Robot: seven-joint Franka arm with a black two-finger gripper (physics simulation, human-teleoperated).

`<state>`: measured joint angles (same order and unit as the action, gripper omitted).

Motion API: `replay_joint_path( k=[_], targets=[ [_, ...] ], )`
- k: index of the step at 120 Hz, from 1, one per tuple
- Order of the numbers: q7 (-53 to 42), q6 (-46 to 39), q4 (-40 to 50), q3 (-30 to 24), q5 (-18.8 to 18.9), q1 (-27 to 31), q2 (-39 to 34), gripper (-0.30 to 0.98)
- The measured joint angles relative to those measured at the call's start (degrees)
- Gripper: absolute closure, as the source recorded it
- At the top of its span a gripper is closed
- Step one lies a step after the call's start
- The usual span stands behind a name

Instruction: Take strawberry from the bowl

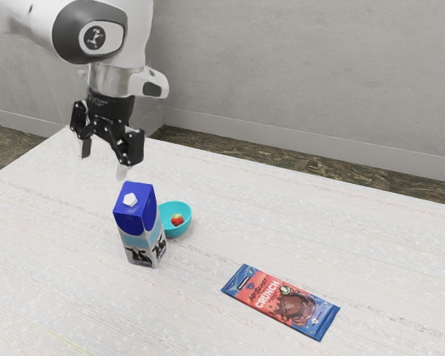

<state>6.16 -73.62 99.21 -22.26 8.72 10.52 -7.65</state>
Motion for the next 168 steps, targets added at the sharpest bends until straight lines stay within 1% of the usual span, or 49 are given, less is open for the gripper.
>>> replay_joint_path(
  k=[13, 18, 21, 26, 33, 42, 49, 58, 68, 79, 88, 97, 111, 115, 128, 140, 156, 168],
  targets=[
    [-0.06, -6.37, -0.22, 0.33, -0.04, 0.21, 1.55, 0.0],
    [-0.04, -8.57, 0.12, 0.35, -0.18, 0.13, 2.87, 0.0],
    [0.05, -10.11, 0.4, 0.78, 0.39, -0.66, 4.32, 0.0],
    [0.38, -12.46, -1.55, 2.63, 1.36, -3.15, 8.57, 0.0],
    [0.72, -15.02, -10.64, 4.32, 2.46, -4.99, 17.91, 0.0],
    [0.89, -17.6, -20.75, 10.73, 2.5, -7.48, 27.52, 0.0],
    [1.01, -20.07, -23.61, 12.92, 1.4, -8.06, 31.6, 0.0],
    [1.22, -24.38, -23.36, 13.79, -0.72, -7.51, 34.83, 0.0],
    [3.67, -27.99, -20.3, 14.05, -2.72, -6.48, 36.0, 0.0],
    [7.99, -30.27, -17.86, 14.93, -6.74, -4.12, 36.13, 0.0],
    [11.3, -33.93, -13.09, 15.42, -9.42, -1.87, 35.96, 0.0],
    [14.23, -38.3, -10.01, 16.05, -10.97, -1.19, 35.99, 0.0],
    [18.15, -44.55, -6.68, 16.19, -12.27, -1.35, 36.28, 0.01],
    [19.18, -45.9, -6.16, 16.16, -12.51, -1.32, 36.31, 0.05],
    [22.12, -49.07, -5.45, 16.19, -13.0, -1.11, 36.65, 0.28],
    [24.44, -50.95, -4.16, 16.34, -13.83, -0.79, 37.12, 0.4],
    [26.98, -53.71, -2.4, 16.98, -15.91, -0.3, 38.12, 0.46],
    [28.56, -55.35, -1.9, 17.19, -16.79, -0.03, 38.61, 0.45]
  ],
)
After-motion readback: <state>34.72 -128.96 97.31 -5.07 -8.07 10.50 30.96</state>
